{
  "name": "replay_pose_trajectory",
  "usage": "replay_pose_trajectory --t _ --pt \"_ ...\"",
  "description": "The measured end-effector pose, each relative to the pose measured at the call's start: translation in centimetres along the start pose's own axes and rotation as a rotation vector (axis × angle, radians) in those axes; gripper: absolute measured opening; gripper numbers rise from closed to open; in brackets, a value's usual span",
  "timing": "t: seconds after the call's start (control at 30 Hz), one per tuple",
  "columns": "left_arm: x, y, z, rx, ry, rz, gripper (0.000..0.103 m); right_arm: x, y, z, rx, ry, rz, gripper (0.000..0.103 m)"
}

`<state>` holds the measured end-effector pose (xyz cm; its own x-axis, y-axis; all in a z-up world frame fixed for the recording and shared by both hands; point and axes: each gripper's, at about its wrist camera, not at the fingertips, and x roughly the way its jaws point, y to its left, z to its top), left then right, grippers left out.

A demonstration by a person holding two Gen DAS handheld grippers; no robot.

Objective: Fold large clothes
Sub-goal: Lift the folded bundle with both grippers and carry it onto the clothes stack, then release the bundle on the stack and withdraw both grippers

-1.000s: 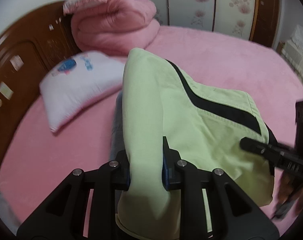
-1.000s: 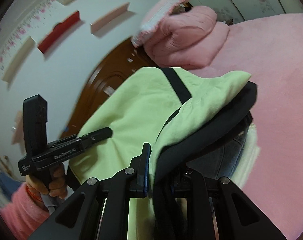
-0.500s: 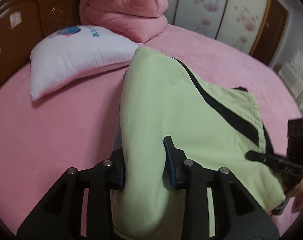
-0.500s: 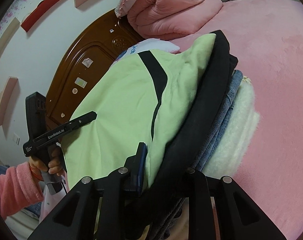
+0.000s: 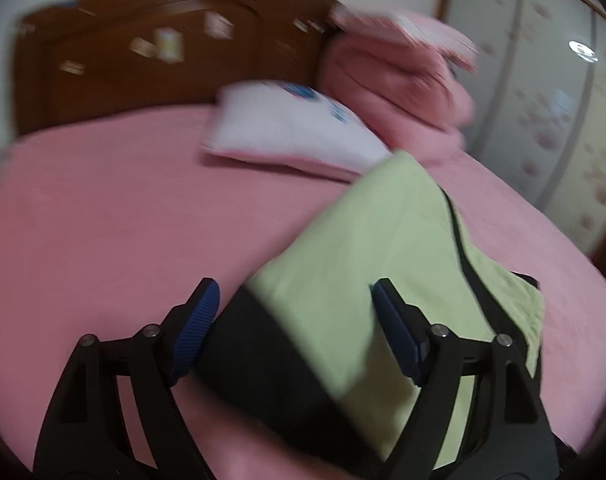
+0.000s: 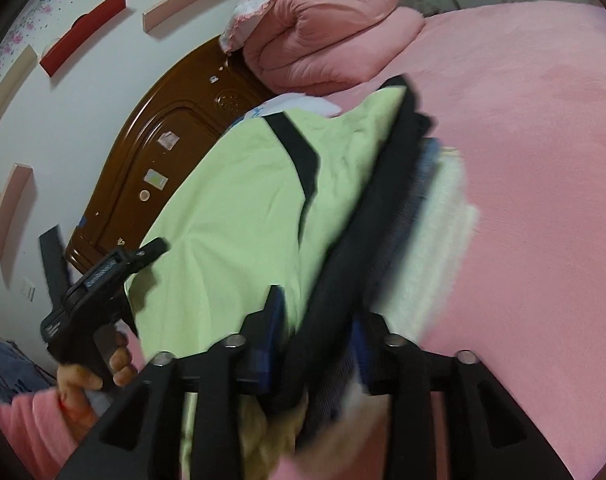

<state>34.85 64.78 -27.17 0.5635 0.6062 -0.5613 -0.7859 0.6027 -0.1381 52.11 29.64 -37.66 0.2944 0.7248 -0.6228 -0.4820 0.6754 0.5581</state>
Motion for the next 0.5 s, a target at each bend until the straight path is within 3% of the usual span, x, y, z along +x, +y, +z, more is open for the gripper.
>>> replay_pose_trajectory --t 0.03,0.1,0.23,0.37,0.5 --pt "-1.8 0.0 -1.6 -0.034 -0.016 0.053 0.082 -1.5 -0.9 -0.9 0.028 -0.02 -0.039 0.092" --pt "-3.9 0.1 -4.4 -0.081 0.013 0.068 0.083 -4.7 -3.0 -3.1 0.078 -0.03 -0.087 0.092" --pt "-8.2 -0.4 -12.5 -0.142 0.195 0.115 0.083 -11.9 -6.5 -9.8 0.047 0.028 -0.264 0.092" --pt "-13.5 -3.7 -20.0 0.068 0.267 0.182 0.083 -20.0 -9.8 -16.3 0.0 0.102 -0.348 0.092" --pt "-19.4 -8.3 -27.2 0.277 0.424 0.231 0.083 -28.8 -12.6 -21.8 -0.034 0.165 -0.414 0.092"
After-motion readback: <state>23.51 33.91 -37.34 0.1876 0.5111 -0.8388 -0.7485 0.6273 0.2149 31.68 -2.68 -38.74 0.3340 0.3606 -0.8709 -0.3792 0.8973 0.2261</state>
